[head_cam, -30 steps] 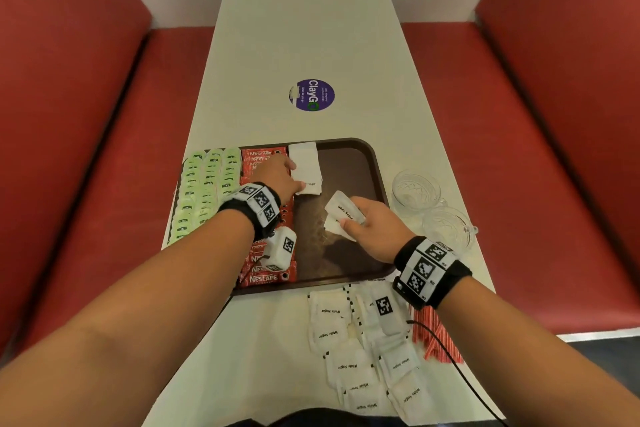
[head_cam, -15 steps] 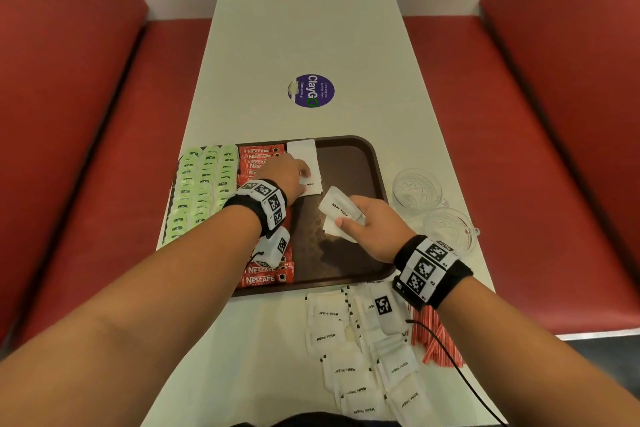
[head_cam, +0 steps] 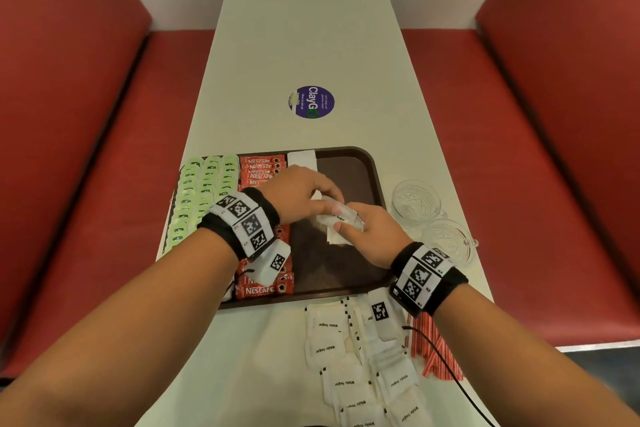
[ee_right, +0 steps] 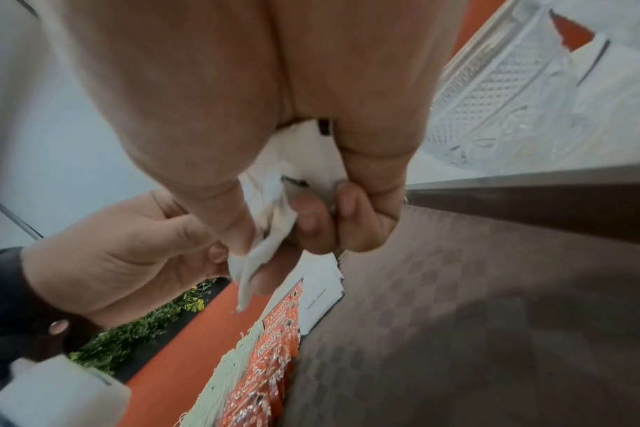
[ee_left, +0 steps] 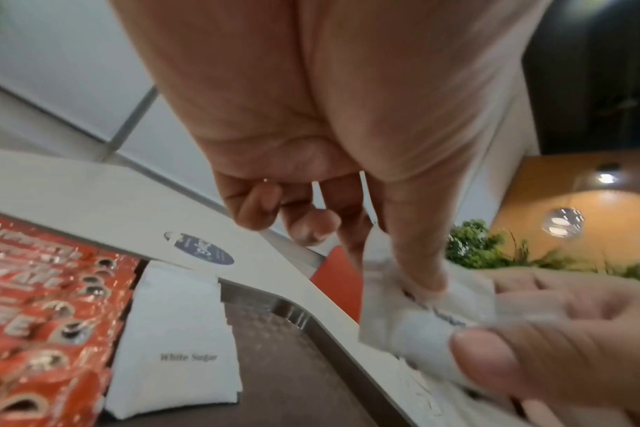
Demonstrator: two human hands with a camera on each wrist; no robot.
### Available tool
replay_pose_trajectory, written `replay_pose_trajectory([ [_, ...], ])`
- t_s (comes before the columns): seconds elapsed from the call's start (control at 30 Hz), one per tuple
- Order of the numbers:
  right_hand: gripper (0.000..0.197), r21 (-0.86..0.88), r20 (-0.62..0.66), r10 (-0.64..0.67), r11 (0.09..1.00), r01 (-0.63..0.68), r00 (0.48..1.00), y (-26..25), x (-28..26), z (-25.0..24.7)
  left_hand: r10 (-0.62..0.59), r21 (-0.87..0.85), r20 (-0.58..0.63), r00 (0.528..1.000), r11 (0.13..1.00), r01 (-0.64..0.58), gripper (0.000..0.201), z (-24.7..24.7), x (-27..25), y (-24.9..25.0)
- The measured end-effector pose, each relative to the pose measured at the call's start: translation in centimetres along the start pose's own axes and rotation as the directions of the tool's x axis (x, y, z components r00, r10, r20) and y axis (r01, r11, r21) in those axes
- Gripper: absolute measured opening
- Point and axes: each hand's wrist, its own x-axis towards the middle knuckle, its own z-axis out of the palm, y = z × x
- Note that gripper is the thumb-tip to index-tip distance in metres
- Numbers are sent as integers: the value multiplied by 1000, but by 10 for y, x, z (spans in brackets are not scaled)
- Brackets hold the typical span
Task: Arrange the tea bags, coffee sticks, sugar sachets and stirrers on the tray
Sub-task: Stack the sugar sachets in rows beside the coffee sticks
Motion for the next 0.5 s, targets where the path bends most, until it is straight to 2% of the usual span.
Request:
replay_pose_trajectory([
  [0.07, 9, 4, 2, -5, 1000, 5, 1000, -1, 0, 0, 14, 65, 9, 1000, 998, -15, 15, 1, -1, -1],
  [0.2, 19, -2, -15, 5, 1000, -5, 1000, -3, 1, -2, -39, 93, -27, 999, 995, 41, 10, -3, -1, -2],
  [0.27, 24, -26, -33, 17, 1000, -18, 999, -3, 1, -4, -92, 44, -154, 984, 994, 100, 11, -7, 0, -6],
  [0.37, 26, -58, -46, 33, 998, -36, 998, -1, 0, -6, -235, -16, -351, 906, 969, 246, 12, -15, 5, -20],
  [0.43, 27, -80, -38, 43, 996, -45, 998, 1, 0, -6, -326, 11, -340, 882, 937, 350, 8, -16, 10, -31],
  [0.5, 23, -94, -43, 45, 994, -49, 998, 2, 0, -5, -388, 62, -234, 891, 909, 412, 5, -11, 16, -40],
])
